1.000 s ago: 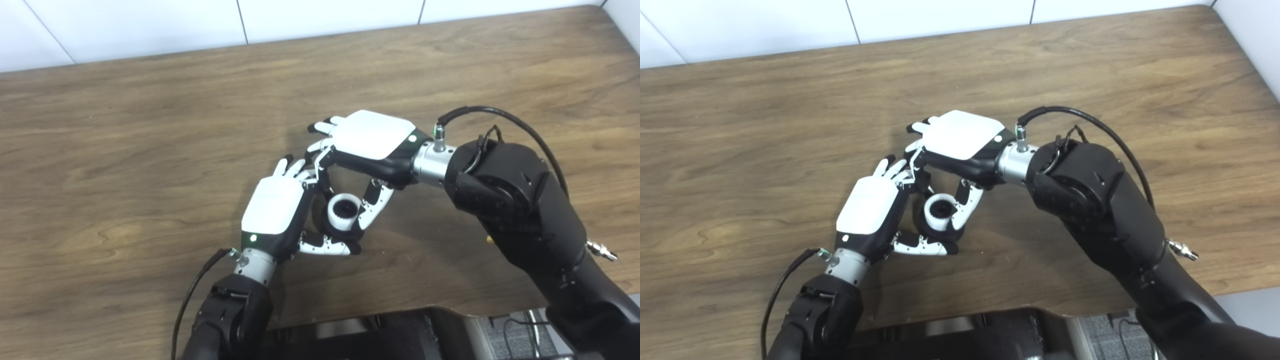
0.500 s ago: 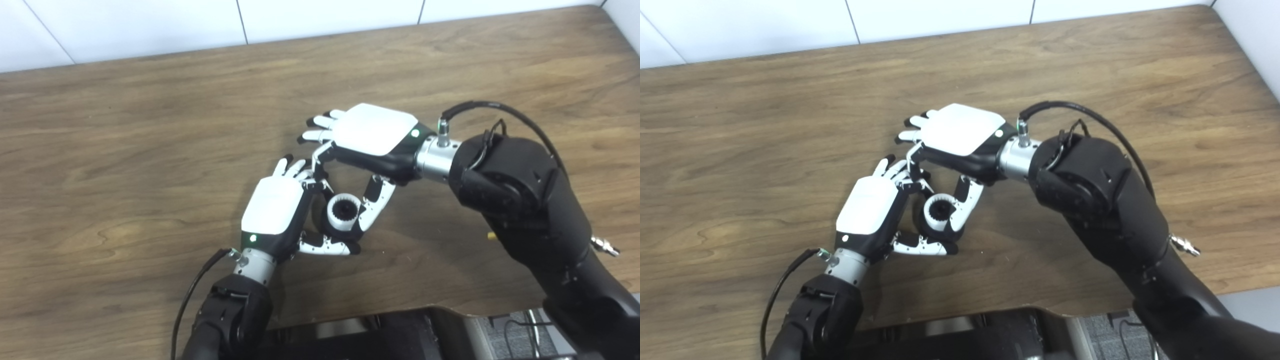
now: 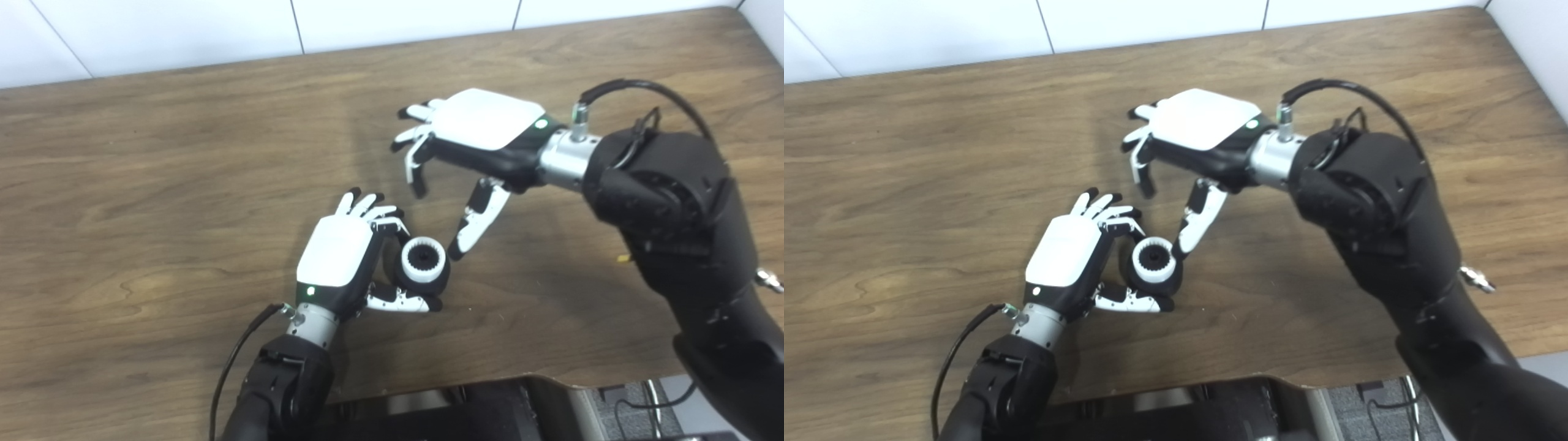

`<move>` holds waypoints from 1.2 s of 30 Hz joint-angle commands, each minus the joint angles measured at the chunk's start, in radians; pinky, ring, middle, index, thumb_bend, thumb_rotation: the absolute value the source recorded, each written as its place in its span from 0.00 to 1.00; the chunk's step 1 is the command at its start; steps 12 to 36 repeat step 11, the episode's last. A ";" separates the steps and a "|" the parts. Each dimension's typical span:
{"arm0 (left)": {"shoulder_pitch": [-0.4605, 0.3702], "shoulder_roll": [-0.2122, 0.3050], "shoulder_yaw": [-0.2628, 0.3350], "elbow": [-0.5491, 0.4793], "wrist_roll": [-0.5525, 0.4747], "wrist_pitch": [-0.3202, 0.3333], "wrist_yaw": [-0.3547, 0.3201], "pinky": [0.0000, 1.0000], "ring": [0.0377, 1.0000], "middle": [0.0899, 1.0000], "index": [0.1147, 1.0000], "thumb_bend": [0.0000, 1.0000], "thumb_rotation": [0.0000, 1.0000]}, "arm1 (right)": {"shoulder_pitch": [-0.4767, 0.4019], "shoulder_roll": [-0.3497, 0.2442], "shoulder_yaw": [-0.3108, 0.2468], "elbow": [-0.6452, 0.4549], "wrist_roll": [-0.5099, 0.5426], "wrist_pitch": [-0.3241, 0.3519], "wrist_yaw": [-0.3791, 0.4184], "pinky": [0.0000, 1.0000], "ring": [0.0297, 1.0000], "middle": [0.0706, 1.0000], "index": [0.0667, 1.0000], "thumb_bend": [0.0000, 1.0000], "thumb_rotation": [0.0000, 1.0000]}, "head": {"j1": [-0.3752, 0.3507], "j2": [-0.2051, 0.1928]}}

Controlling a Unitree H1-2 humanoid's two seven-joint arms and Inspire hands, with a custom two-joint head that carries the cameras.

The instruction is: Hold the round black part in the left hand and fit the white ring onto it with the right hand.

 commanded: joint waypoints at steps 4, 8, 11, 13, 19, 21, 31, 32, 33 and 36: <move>-0.012 0.009 0.006 0.009 -0.007 -0.011 0.004 1.00 0.92 0.78 0.42 0.52 0.05 | -0.040 -0.031 -0.048 -0.031 0.038 0.010 -0.043 1.00 1.00 0.88 0.45 1.00 0.38 | -0.006 -0.005; -0.012 0.014 0.009 0.013 -0.004 -0.012 0.005 1.00 0.92 0.77 0.42 0.52 0.05 | -0.046 -0.041 -0.072 -0.047 0.043 0.028 -0.047 1.00 1.00 0.87 0.46 1.00 0.38 | -0.009 -0.008; -0.011 0.017 0.011 0.016 -0.001 -0.012 0.002 1.00 0.92 0.78 0.42 0.52 0.05 | -0.048 -0.050 -0.085 -0.061 0.042 0.042 -0.043 1.00 1.00 0.88 0.48 1.00 0.38 | -0.012 -0.009; -0.011 0.017 0.011 0.016 -0.001 -0.012 0.002 1.00 0.92 0.78 0.42 0.52 0.05 | -0.048 -0.050 -0.085 -0.061 0.042 0.042 -0.043 1.00 1.00 0.88 0.48 1.00 0.38 | -0.012 -0.009; -0.011 0.017 0.011 0.016 -0.001 -0.012 0.002 1.00 0.92 0.78 0.42 0.52 0.05 | -0.048 -0.050 -0.085 -0.061 0.042 0.042 -0.043 1.00 1.00 0.88 0.48 1.00 0.38 | -0.012 -0.009; -0.011 0.017 0.011 0.016 -0.001 -0.012 0.002 1.00 0.92 0.78 0.42 0.52 0.05 | -0.048 -0.050 -0.085 -0.061 0.042 0.042 -0.043 1.00 1.00 0.88 0.48 1.00 0.38 | -0.012 -0.009; -0.011 0.017 0.011 0.016 -0.001 -0.012 0.002 1.00 0.92 0.78 0.42 0.52 0.05 | -0.048 -0.050 -0.085 -0.061 0.042 0.042 -0.043 1.00 1.00 0.88 0.48 1.00 0.38 | -0.012 -0.009; -0.011 0.017 0.011 0.016 -0.001 -0.012 0.002 1.00 0.92 0.78 0.42 0.52 0.05 | -0.048 -0.050 -0.085 -0.061 0.042 0.042 -0.043 1.00 1.00 0.88 0.48 1.00 0.38 | -0.012 -0.009; -0.011 0.017 0.011 0.016 -0.001 -0.012 0.002 1.00 0.92 0.78 0.42 0.52 0.05 | -0.048 -0.050 -0.085 -0.061 0.042 0.042 -0.043 1.00 1.00 0.88 0.48 1.00 0.38 | -0.012 -0.009; -0.011 0.017 0.011 0.016 -0.001 -0.012 0.002 1.00 0.92 0.78 0.42 0.52 0.05 | -0.048 -0.050 -0.085 -0.061 0.042 0.042 -0.043 1.00 1.00 0.88 0.48 1.00 0.38 | -0.012 -0.009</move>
